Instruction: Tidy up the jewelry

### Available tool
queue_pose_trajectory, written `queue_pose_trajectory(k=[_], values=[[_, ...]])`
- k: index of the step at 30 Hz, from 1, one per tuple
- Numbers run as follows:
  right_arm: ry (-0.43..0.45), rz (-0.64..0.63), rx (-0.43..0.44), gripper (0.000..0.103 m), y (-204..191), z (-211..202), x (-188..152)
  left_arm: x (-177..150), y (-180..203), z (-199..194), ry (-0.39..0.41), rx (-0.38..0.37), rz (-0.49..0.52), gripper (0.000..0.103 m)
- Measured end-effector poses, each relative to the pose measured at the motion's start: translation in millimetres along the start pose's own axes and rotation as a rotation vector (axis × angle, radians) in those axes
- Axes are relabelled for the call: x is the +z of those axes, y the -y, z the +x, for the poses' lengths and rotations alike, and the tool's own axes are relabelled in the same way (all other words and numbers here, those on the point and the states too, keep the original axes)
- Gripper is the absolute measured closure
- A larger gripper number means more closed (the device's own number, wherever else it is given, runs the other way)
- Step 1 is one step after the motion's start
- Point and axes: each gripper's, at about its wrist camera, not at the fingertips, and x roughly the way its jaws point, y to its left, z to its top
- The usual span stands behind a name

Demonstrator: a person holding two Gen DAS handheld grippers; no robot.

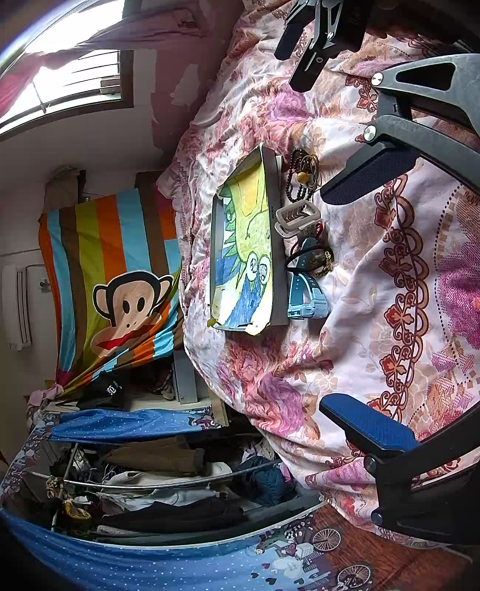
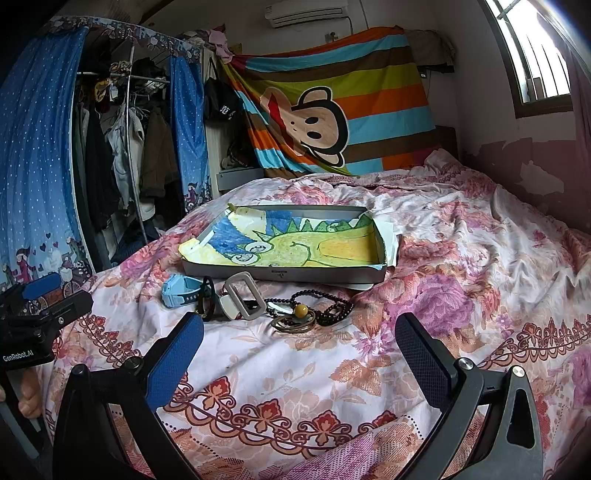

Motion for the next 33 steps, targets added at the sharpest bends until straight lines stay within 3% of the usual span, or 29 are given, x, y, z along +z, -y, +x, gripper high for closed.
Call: queue_pose_trajectory(k=[12,20,23,30,33], values=[[-0.002,0.008,-0.012,0.001,1,3,-2,0,0,-1,-0.020,0.002,0.000,0.000],[-0.072,0.054,0.050,0.001,10,13,1,4,-17,17,-0.066,0.019,-0.034,0.000],[-0.121,0.062,0.089,0.001,13,25,0,9,-25,35,-0.113,0.018,-0.041,0.000],[-0.228,0.042,0.160,0.001,11,64,9,19,-45,92,-0.253,-0.066,-0.121,0.000],[-0.263,-0.006,0.172,0.001,3,87,15,20,-44,112,-0.293,-0.096,-0.141,0.006]])
